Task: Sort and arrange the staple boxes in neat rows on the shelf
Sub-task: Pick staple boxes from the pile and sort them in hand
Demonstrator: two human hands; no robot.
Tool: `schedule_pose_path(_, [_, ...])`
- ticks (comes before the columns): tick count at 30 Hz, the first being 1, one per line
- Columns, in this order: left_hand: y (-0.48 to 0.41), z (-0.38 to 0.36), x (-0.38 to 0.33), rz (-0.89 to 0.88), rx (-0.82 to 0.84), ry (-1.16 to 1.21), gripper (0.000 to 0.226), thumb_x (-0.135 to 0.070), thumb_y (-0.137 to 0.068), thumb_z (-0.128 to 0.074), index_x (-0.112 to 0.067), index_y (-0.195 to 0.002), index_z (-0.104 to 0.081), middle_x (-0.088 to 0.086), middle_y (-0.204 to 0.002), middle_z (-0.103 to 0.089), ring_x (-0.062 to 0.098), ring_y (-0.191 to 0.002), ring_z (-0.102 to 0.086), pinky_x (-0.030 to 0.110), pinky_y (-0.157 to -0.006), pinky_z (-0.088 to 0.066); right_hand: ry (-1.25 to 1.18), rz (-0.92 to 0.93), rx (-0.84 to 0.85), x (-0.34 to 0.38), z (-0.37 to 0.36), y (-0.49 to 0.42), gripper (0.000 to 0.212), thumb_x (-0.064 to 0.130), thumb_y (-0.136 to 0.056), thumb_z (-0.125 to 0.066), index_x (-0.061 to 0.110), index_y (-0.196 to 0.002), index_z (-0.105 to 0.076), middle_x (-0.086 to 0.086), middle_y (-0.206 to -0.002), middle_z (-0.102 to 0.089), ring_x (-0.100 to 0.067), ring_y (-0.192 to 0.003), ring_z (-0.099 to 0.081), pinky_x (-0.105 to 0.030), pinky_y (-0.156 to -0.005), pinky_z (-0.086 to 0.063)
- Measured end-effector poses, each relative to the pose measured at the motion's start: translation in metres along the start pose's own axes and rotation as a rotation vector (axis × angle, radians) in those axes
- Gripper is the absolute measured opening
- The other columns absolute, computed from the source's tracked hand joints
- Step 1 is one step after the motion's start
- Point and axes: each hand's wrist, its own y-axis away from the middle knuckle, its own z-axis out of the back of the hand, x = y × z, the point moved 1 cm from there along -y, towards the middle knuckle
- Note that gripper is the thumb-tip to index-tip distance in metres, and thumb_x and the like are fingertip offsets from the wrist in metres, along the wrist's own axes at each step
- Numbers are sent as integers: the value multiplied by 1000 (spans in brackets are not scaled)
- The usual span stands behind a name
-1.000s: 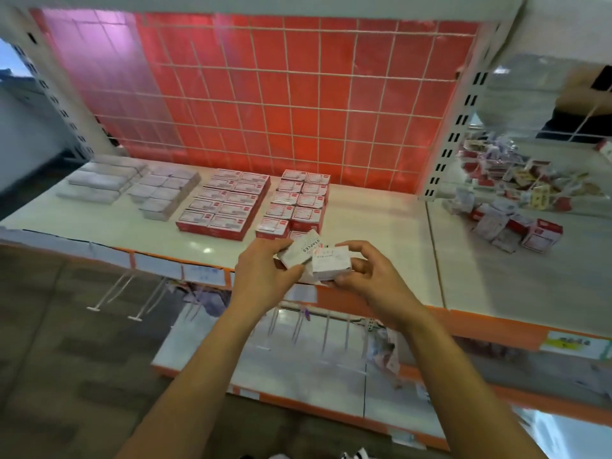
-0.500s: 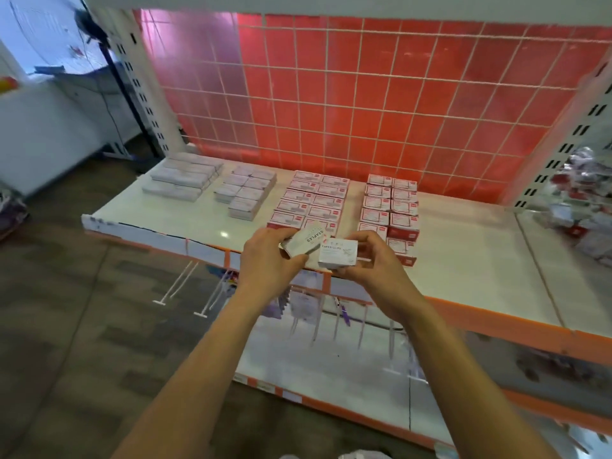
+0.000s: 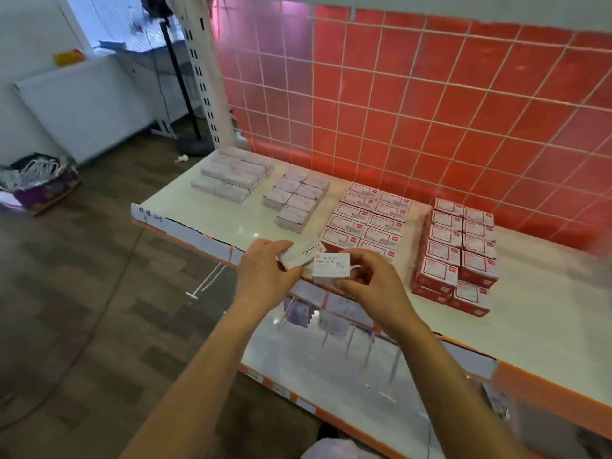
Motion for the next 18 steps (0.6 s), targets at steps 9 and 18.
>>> schedule_pose_path(9, [-41, 9, 22, 91, -65, -15, 54, -28, -78, -76, -21, -129, -59, 6, -119, -57, 22, -98, -64, 43, -87, -54, 133, 91, 7, 9, -10, -50, 35, 14, -79, -75, 26, -104, -53, 11, -108, -56, 3, -88, -55, -4, -65, -46])
schedule_pose_path(18, [-86, 31, 57, 99, -75, -23, 53, -29, -77, -78, -22, -126, -61, 7, -120, -58, 22, -94, -65, 43, -85, -55, 269, 121, -21, 18, -35, -89, 34, 20, -78, -75, 25, -105, -54, 11, -103, -62, 3, -79, -56, -5, -61, -45])
